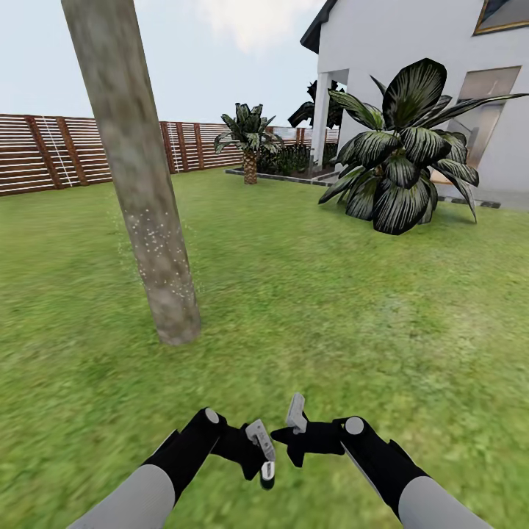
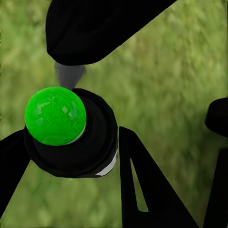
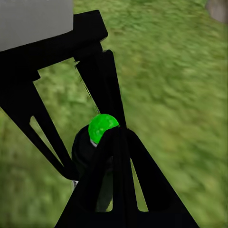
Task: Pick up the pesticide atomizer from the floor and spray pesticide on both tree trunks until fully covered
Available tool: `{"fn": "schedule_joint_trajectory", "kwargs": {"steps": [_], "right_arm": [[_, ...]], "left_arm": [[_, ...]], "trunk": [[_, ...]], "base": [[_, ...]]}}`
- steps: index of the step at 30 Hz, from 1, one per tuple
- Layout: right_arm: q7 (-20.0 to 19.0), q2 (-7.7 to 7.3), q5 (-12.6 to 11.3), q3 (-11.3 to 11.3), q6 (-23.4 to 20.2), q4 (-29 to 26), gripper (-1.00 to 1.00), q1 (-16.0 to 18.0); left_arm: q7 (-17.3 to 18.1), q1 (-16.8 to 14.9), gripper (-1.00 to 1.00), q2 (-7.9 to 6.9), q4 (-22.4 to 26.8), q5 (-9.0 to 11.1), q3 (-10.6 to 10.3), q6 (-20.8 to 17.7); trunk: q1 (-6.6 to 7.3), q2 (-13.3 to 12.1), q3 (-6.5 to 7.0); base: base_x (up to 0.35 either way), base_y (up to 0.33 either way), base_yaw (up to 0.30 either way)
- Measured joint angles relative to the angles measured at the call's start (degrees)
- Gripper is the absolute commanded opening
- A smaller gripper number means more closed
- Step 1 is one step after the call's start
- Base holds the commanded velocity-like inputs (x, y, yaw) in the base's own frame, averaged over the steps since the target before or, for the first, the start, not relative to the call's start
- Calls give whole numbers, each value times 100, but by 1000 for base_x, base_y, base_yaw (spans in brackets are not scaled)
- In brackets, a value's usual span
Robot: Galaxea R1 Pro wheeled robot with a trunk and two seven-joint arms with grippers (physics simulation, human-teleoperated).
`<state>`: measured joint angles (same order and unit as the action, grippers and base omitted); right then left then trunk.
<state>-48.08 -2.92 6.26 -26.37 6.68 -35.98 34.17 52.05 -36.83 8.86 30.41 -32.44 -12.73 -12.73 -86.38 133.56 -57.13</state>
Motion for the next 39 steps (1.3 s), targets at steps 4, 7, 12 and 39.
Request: {"fn": "schedule_joint_trajectory", "kwargs": {"steps": [4, 7, 12, 39], "right_arm": [[0, -3, 1, 0, 0, 3, -100, 1], [0, -1, 5, 0, 0, 3, -100, 1], [0, -4, 7, 0, 0, 3, -100, 2], [2818, -17, -209, 54, 695, 2054, 100, -15]], "left_arm": [[27, 0, -100, -7, 0, -2, 6, 130], [30, 0, -100, -7, 0, -2, 6, 136], [29, 2, -100, -13, -24, -5, 10, 132], [-2251, 633, -100, -1286, -205, 458, 1609, 547]], "trunk": [[0, 0, 0], [0, 0, 0], [0, 0, 0], [0, 0, -1]], "base": [[0, 0, 0], [0, 0, 0], [0, 0, 0], [0, 0, 0]]}}
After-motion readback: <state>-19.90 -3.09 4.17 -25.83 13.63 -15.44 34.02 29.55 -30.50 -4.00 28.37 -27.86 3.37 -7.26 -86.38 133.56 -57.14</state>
